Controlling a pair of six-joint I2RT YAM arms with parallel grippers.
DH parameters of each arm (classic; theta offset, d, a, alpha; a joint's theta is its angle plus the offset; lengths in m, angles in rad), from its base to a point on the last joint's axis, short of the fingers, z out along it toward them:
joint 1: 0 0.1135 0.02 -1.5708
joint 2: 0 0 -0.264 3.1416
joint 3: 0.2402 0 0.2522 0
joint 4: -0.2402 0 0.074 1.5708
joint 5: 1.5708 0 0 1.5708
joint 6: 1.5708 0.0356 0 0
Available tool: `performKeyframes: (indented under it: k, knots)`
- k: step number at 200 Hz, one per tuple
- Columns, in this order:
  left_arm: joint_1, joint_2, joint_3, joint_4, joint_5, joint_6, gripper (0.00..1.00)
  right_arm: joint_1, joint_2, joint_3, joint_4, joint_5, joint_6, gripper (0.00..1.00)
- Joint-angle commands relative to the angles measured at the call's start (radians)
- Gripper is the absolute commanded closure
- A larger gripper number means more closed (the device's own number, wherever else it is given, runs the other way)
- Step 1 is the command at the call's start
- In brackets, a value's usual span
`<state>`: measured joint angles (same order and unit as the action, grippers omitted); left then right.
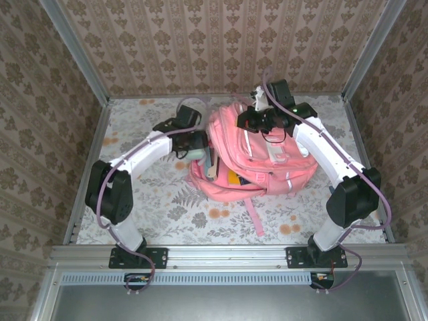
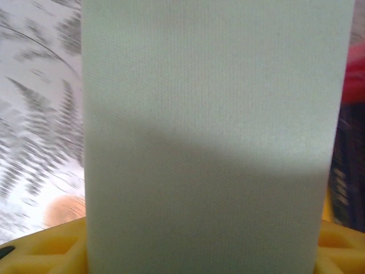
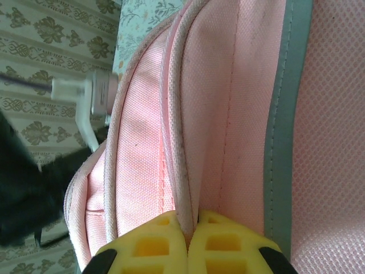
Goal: Pack books, pencil case, and school supplies into a backpack
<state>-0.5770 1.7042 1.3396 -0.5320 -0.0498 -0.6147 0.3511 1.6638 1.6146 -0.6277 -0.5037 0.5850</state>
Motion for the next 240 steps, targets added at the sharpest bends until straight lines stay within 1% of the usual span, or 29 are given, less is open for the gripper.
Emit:
performKeyframes:
  k: [1,19,40,66,105,126,150,171,205,240]
  knots:
    - [-0.057,-0.064,-0.048,0.052,0.025,-0.153,0.4,-0.007,-0.033,0.07,0.128,-0.057,0.019,1.0]
    - [-0.127,-0.076,-0.063,0.084,0.027,-0.218,0.4,-0.01,-0.044,0.063,0.13,-0.053,0.021,1.0]
    - [-0.189,-0.066,-0.066,0.116,0.013,-0.251,0.4,-0.01,-0.056,0.053,0.136,-0.053,0.028,1.0]
    - [-0.217,-0.025,-0.07,0.148,0.035,-0.285,0.4,-0.01,-0.077,0.026,0.152,-0.056,0.042,1.0]
    - [-0.244,0.051,-0.041,0.172,0.019,-0.291,0.37,-0.01,-0.103,-0.013,0.159,-0.056,0.046,1.0]
    - [-0.253,0.092,-0.017,0.168,0.018,-0.283,0.3,-0.009,-0.11,-0.024,0.158,-0.058,0.043,1.0]
    - [-0.26,0.101,-0.002,0.154,0.011,-0.279,0.15,-0.01,-0.116,-0.031,0.145,-0.054,0.03,1.0]
    - [-0.263,0.075,0.004,0.13,-0.005,-0.266,0.07,-0.01,-0.117,-0.042,0.14,-0.054,0.022,1.0]
    - [-0.261,-0.002,-0.006,0.103,-0.017,-0.237,0.02,-0.01,-0.117,-0.059,0.138,-0.049,0.009,1.0]
    - [-0.24,-0.087,-0.064,0.058,-0.04,-0.214,0.02,-0.01,-0.113,-0.061,0.137,-0.047,0.001,1.0]
